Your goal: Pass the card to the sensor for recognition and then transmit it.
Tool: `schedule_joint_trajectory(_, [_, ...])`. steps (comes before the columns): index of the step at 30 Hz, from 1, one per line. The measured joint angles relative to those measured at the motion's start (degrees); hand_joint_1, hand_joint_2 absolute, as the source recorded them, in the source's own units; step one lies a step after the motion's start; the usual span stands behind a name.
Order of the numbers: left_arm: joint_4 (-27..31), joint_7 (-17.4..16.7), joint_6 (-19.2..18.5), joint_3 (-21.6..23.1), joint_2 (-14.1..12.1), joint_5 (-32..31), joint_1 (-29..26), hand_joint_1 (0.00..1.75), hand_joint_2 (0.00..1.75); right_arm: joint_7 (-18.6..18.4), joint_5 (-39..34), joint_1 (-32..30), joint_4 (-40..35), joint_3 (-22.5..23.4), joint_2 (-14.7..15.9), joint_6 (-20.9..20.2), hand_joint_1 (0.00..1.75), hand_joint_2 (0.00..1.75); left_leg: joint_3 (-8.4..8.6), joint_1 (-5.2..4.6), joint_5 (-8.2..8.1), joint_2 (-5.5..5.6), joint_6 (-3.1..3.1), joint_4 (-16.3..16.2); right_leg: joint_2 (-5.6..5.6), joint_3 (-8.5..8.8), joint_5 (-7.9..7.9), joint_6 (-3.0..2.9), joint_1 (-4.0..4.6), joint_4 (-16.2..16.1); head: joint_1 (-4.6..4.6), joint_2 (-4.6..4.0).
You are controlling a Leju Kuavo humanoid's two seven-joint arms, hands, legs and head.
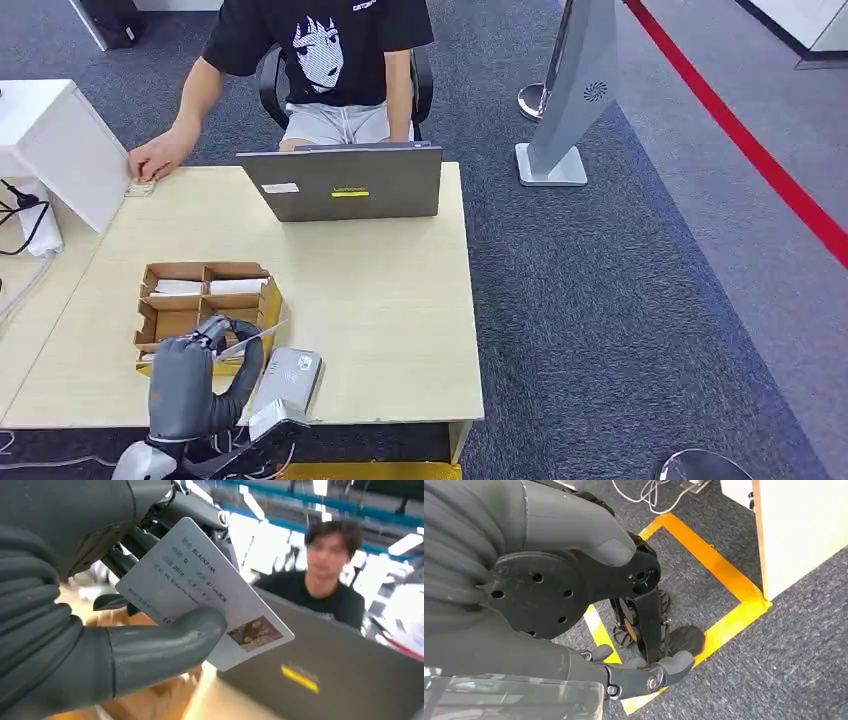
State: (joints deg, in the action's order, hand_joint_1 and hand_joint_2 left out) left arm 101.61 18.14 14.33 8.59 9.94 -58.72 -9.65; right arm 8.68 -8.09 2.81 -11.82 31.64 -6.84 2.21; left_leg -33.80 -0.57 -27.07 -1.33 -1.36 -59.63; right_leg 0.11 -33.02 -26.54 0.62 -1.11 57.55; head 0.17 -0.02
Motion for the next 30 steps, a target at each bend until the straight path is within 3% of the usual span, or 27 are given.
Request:
schedule_joint_trajectory(3, [-0.55,0.46,-1.61,0.00,0.57,3.12,-1.22,1.75,1.75,0.09,0.29,-0.01,0.00,0.95,-0.02,0.00,0.00,1.75,0.00,0.03,0.06,0.00,0.07,0.00,0.00,0.00,0.03,-0.03,0.02,0.01,0.02,0.00])
schedule_joint_trajectory(17, [-2.12,-0.20,-3.03,-0.02,1.42,4.21,-2.09,1.75,1.75,0.11,0.66,0.01,0.00,2.17,-0.02,0.00,0.00,1.75,-0.01,0.03,0.10,0.01,0.09,0.00,-0.01,0.01,0.09,-0.02,0.01,0.01,0.07,0.00])
schedule_joint_trajectory(30, [-16.24,-2.65,-0.52,-4.85,3.39,-3.22,-0.92,1.75,1.75,-0.04,3.54,0.04,-0.02,3.39,-0.24,-0.18,0.00,1.75,-0.01,0.04,0.10,0.02,0.10,0.00,-0.01,0.00,0.09,-0.02,0.02,0.01,0.07,0.00])
